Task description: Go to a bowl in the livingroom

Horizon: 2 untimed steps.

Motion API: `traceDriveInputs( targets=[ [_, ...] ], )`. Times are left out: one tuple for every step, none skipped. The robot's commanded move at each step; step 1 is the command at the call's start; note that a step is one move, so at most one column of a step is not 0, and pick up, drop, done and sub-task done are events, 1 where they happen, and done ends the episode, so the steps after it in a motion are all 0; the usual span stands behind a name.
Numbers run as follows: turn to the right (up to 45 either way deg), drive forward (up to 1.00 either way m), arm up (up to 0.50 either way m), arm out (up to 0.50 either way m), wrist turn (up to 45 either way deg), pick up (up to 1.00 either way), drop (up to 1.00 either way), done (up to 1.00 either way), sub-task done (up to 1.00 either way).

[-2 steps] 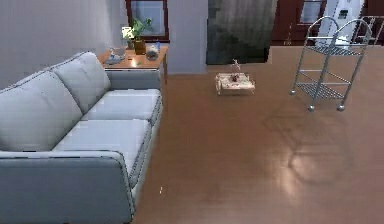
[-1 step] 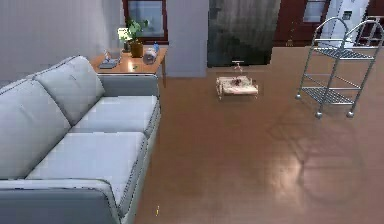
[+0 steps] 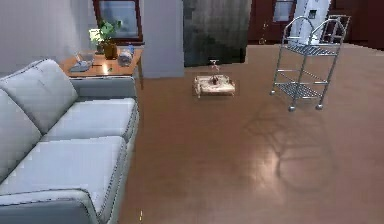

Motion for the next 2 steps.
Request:
traceDriveInputs(
  targets=[
    [0.0,1.0,0.0,0.0,0.0,0.0,0.0,0.0,0.0],
    [0.0,1.0,0.0,0.0,0.0,0.0,0.0,0.0,0.0]
  ],
)
